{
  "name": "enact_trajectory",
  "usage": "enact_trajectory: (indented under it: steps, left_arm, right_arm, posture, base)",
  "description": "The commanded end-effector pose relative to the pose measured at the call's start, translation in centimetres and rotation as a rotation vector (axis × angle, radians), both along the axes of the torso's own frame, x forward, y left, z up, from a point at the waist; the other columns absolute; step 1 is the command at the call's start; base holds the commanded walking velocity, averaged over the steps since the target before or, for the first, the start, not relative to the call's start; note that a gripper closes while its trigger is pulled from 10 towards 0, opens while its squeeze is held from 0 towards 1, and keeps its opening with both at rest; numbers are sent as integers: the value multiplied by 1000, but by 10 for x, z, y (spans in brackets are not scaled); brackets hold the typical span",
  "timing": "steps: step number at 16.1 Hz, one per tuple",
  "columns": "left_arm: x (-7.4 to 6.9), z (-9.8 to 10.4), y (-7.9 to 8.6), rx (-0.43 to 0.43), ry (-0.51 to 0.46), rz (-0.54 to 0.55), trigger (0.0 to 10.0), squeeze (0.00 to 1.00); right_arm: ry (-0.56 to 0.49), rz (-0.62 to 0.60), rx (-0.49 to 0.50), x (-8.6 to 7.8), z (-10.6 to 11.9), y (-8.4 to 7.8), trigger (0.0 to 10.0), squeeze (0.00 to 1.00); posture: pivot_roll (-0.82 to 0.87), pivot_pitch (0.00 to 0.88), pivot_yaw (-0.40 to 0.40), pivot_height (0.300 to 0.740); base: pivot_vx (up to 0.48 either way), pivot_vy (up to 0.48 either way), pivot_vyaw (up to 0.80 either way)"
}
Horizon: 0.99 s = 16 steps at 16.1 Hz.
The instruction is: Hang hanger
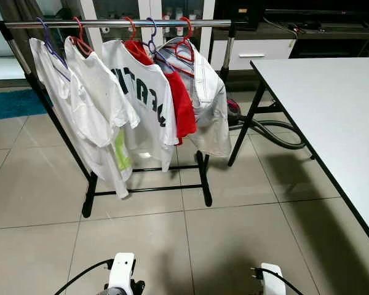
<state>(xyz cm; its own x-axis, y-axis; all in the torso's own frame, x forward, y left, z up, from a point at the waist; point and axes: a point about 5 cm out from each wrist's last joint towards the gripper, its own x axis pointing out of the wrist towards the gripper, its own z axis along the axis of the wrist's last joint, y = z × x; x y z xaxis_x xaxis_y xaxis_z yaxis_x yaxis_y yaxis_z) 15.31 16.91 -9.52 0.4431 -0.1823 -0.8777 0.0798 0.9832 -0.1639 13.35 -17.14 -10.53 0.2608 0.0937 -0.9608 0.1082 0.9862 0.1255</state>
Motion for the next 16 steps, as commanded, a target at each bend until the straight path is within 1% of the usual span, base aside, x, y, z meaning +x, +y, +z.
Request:
enact_trajectory:
  steps: [1, 2, 3, 4, 5, 6, 8, 9, 10, 12, 13, 15, 16]
  left_arm:
    - [50, 22, 24, 254, -41, -51, 10000, 0]
    - [19, 7, 31, 284, 107, -3, 10000, 0]
    - [-8, -2, 40, 345, 211, -83, 10000, 0]
    - [-20, -6, 41, 329, 265, -76, 10000, 0]
    - [-22, -8, 35, 274, 256, -41, 10000, 0]
    - [-20, -8, 31, 268, 226, -69, 10000, 0]
    - [-19, -8, 28, 311, 222, -81, 10000, 0]
    - [-18, -8, 27, 316, 218, -71, 10000, 0]
    - [-13, -7, 24, 287, 207, -26, 10000, 0]
    - [-13, -7, 24, 287, 207, -26, 10000, 0]
    - [-3, -4, 21, 270, 189, -1, 10000, 0]
    - [10, 1, 17, 260, 169, 11, 10000, 0]
    - [14, 3, 16, 271, 153, -11, 10000, 0]
  right_arm:
    - [-265, 26, -57, 65, 27, 5, 10000, 0]
    - [-122, 58, -117, 37, 12, 3, 10000, 0]
    - [-14, 79, -140, 15, 4, 1, 10000, 0]
    - [13, 72, -143, 8, 1, 0, 10000, 0]
    - [3, 17, -121, 7, 1, 1, 10000, 0]
    - [-2, -1, -98, 7, 1, 5, 10000, 0]
    - [9, 27, -125, 4, -1, 7, 10000, 0]
    - [14, 24, -129, 3, -1, 8, 10000, 0]
    - [24, 47, -121, 1, -2, 13, 10000, 0]
    - [24, 47, -121, 1, -2, 13, 10000, 0]
    - [13, 76, -110, 1, -2, 19, 10000, 0]
    - [-7, 66, -116, 4, -2, 22, 10000, 0]
    - [-8, 73, -123, 4, -2, 21, 10000, 0]
  posture:
    - [129, 1, -57, 740]
    - [134, 7, -53, 740]
    - [127, 10, -30, 740]
    - [124, 3, -26, 740]
    - [127, 3, -43, 740]
    - [133, 10, -49, 740]
    - [138, 16, -58, 740]
    - [136, 19, -59, 740]
    - [122, 14, -55, 740]
    - [122, 14, -55, 740]
    - [105, 18, -48, 740]
    - [97, 20, -45, 740]
    - [93, 17, -44, 740]
  base:
    - [0, 0, 0]
    - [0, 0, 0]
    - [0, 0, 0]
    - [0, 0, 0]
    - [0, 0, 0]
    - [0, 0, 0]
    - [0, 0, 0]
    - [0, 0, 0]
    - [0, 0, 0]
    - [0, 0, 0]
    - [0, 0, 0]
    - [0, 0, 0]
    - [0, 0, 0]
